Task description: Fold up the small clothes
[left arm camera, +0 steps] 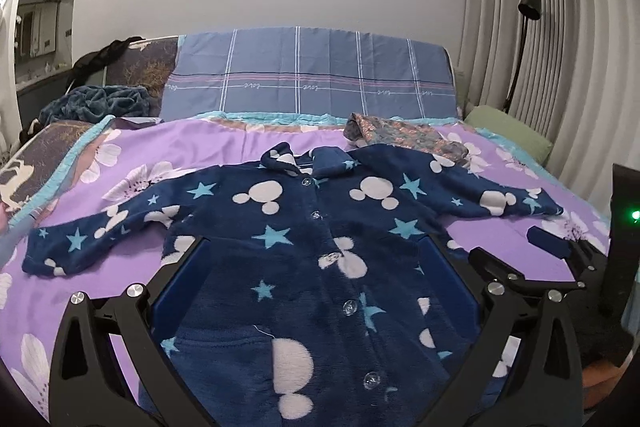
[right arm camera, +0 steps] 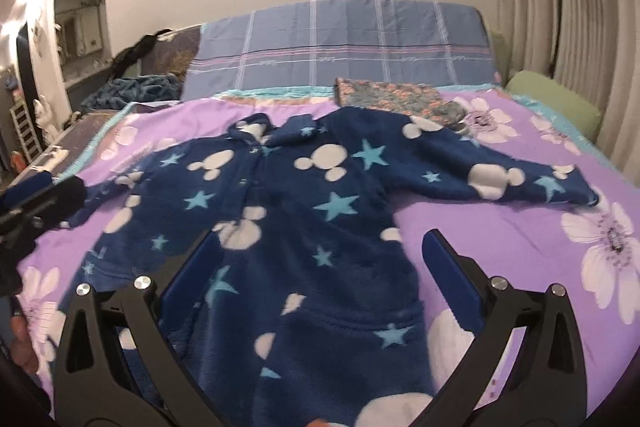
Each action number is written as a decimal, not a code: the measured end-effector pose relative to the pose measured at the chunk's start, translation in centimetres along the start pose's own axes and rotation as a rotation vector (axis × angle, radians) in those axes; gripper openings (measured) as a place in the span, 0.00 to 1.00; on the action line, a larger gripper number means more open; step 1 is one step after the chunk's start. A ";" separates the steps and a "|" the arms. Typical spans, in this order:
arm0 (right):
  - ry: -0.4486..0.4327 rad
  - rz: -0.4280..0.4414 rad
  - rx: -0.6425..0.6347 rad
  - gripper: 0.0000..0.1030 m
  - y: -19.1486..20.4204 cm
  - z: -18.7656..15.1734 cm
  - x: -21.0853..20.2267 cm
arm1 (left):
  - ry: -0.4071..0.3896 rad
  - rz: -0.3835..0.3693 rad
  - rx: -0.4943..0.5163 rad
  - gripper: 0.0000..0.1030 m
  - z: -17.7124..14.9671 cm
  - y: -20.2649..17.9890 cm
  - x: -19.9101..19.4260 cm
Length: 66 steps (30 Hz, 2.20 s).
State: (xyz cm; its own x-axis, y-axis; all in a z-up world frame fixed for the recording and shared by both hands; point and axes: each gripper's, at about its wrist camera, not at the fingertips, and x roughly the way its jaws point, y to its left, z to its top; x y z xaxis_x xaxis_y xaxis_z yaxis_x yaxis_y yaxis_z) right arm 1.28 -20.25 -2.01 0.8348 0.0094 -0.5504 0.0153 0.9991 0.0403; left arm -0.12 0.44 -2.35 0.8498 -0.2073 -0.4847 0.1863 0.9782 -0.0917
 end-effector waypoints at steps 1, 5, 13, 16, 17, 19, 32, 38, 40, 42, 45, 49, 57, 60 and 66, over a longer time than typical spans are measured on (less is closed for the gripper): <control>0.004 0.002 0.004 0.98 -0.1 0.0 0.0 | 0.004 0.011 -0.004 0.99 0.0 0.1 0.1; -0.004 0.016 0.031 0.98 -0.5 0.0 -0.4 | 0.018 0.030 -0.013 0.99 -0.1 0.5 0.2; 0.013 0.045 0.073 0.98 -0.6 0.3 -0.5 | 0.018 0.040 -0.022 0.99 -0.2 1.1 0.2; 0.014 0.045 0.066 0.98 -0.4 0.3 -0.3 | 0.027 0.049 -0.018 0.99 -0.3 1.1 0.4; 0.016 0.046 0.066 0.98 -0.4 0.3 -0.3 | 0.028 0.050 -0.017 0.99 -0.3 1.1 0.5; 0.022 0.050 0.070 0.98 -0.4 0.3 -0.1 | 0.031 0.051 -0.014 0.99 -0.3 1.0 0.6; 0.039 0.036 0.072 0.98 -0.6 0.3 0.7 | 0.049 0.044 0.000 0.99 -0.5 0.9 1.3; 0.041 0.035 0.068 0.98 -0.5 0.3 0.9 | 0.049 0.044 0.000 0.99 -0.6 0.9 1.4; 0.041 0.035 0.064 0.98 -0.4 0.3 1.0 | 0.050 0.043 0.000 0.99 -0.6 0.9 1.4; 0.042 0.035 0.061 0.98 -0.4 0.3 1.1 | 0.051 0.043 -0.002 0.99 -0.6 0.9 1.5; 0.042 0.034 0.061 0.98 -0.3 0.4 1.1 | 0.054 0.042 -0.003 0.99 -0.8 1.0 1.7; 0.045 0.030 0.057 0.98 -0.2 0.5 1.3 | 0.057 0.039 -0.008 0.99 -1.0 1.4 2.0; 0.050 0.022 0.046 0.98 0.3 1.0 1.7 | 0.062 0.036 -0.014 0.99 -1.1 1.9 2.2; 0.058 0.016 0.046 0.98 0.6 1.1 1.9 | 0.066 0.035 -0.028 0.99 -1.1 2.4 2.5; 0.056 0.010 0.038 0.98 0.7 1.3 2.2 | 0.087 0.023 -0.049 0.99 -1.4 3.5 3.3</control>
State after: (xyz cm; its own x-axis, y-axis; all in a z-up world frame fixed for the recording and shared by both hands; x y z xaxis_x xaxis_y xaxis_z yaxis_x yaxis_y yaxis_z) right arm 3.88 -19.57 -2.13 0.8031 0.0225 -0.5954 0.0292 0.9966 0.0772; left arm 2.64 3.16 -5.43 0.8071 -0.1849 -0.5608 0.1413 0.9826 -0.1207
